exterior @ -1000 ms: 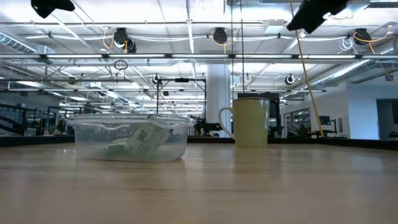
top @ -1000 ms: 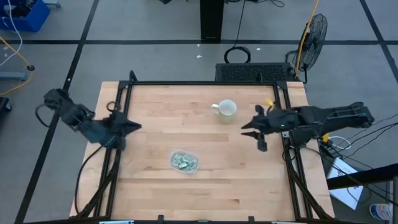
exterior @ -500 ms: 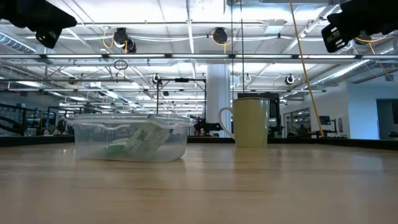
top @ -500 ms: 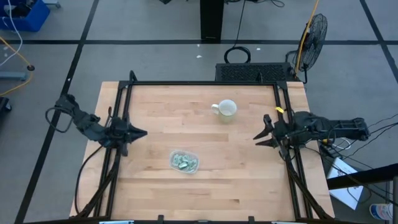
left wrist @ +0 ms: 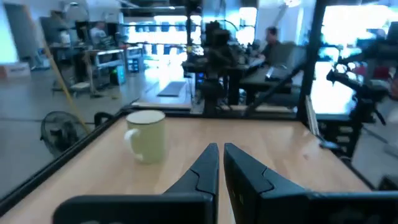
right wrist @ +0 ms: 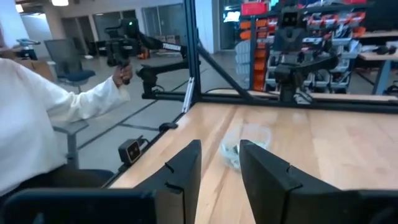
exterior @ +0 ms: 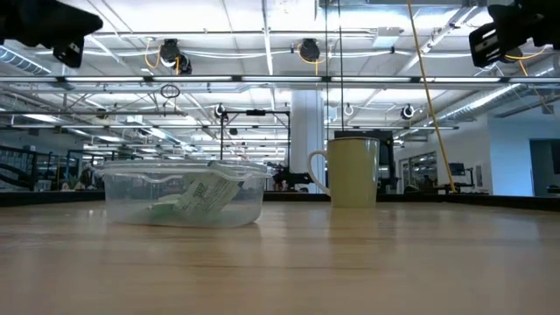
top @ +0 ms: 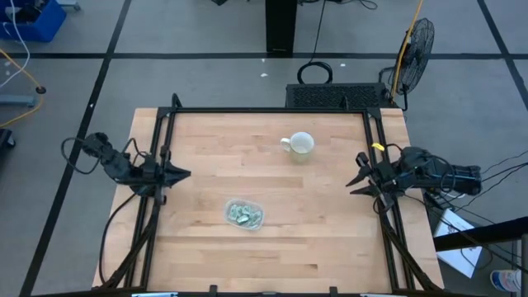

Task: Pick and place Stevia / Truvia into bins
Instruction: Return to Home Position

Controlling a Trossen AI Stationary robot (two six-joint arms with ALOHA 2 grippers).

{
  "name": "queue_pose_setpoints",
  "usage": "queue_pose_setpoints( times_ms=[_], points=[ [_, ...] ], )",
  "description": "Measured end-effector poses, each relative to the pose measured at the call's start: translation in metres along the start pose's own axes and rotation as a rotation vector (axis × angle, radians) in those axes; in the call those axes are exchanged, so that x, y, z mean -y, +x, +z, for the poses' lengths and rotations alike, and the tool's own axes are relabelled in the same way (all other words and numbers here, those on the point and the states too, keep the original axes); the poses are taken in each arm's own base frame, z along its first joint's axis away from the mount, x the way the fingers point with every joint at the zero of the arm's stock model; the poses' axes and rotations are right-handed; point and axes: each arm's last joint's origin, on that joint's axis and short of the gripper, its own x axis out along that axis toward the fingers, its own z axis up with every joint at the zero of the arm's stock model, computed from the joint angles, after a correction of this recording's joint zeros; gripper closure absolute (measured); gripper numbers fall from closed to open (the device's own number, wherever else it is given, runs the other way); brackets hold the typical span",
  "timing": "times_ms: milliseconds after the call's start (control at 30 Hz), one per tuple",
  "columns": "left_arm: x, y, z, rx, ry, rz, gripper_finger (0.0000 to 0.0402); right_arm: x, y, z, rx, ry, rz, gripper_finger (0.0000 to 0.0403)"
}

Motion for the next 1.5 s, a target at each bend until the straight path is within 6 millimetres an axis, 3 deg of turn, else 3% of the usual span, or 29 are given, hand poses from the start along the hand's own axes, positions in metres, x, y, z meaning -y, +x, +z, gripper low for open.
queue_pose_setpoints(
  times_ms=[133,267,533,733,1033,1500],
  points=[
    [0.002,0.002,0.002,0.030,0.023,-0.071,0.0371,0.001,-0.002,0.000,0.012,-0.005,-0.014,0.0300],
    [0.007,0.008,-0.009,0.054,0.038,-0.152,0.0371,0.000,-0.003,0.000,0.013,0.000,-0.002,0.0300],
    [0.008,0.021,-0.045,0.043,-0.019,-0.123,0.0371,0.001,0.000,-0.005,0.013,-0.003,0.023,0.0301],
    [0.002,0.024,-0.045,0.044,-0.025,-0.051,0.0371,0.000,-0.002,-0.006,0.001,0.007,0.050,0.0300],
    [-0.001,0.027,-0.051,0.010,-0.009,-0.095,0.0371,0.000,-0.002,-0.005,0.027,-0.014,0.050,0.0301],
    [-0.003,0.030,-0.058,0.004,-0.028,-0.080,0.0371,0.010,0.016,-0.039,0.079,0.063,0.057,0.0300]
  ],
)
